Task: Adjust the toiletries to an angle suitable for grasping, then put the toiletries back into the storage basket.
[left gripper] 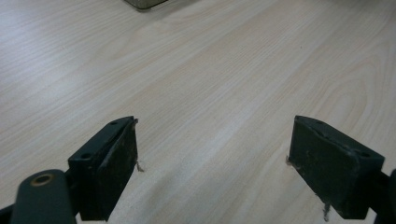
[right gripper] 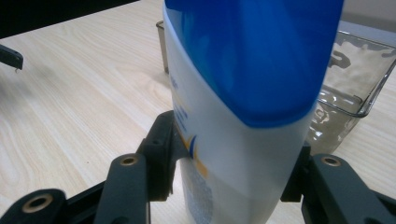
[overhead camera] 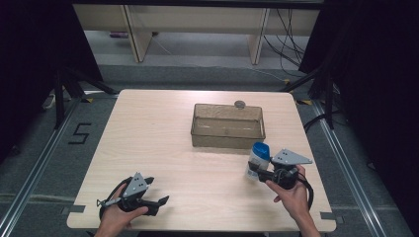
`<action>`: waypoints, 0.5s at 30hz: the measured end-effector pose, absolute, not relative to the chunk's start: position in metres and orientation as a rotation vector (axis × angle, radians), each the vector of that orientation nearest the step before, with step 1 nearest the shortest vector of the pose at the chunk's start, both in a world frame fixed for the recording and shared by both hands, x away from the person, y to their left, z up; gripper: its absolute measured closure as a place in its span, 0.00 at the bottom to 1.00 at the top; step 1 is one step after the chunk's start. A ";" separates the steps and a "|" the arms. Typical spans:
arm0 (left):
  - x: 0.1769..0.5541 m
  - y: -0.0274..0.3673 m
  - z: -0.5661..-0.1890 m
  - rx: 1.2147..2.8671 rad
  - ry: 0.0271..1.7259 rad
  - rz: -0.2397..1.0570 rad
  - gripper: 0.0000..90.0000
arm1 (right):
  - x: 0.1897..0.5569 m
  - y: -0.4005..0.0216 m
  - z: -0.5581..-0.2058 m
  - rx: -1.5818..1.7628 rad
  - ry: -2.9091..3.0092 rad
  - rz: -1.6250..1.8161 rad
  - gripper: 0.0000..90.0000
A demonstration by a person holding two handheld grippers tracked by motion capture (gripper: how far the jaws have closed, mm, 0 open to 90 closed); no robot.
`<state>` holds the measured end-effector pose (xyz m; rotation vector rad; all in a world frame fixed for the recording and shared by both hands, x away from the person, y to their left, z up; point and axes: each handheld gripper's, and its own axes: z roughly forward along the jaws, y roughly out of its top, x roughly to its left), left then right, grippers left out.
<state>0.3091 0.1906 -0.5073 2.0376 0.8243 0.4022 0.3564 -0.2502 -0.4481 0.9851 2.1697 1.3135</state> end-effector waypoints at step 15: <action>0.310 0.188 -0.508 2.026 0.813 0.390 0.17 | 0.361 -0.247 -0.443 0.977 2.162 1.309 0.58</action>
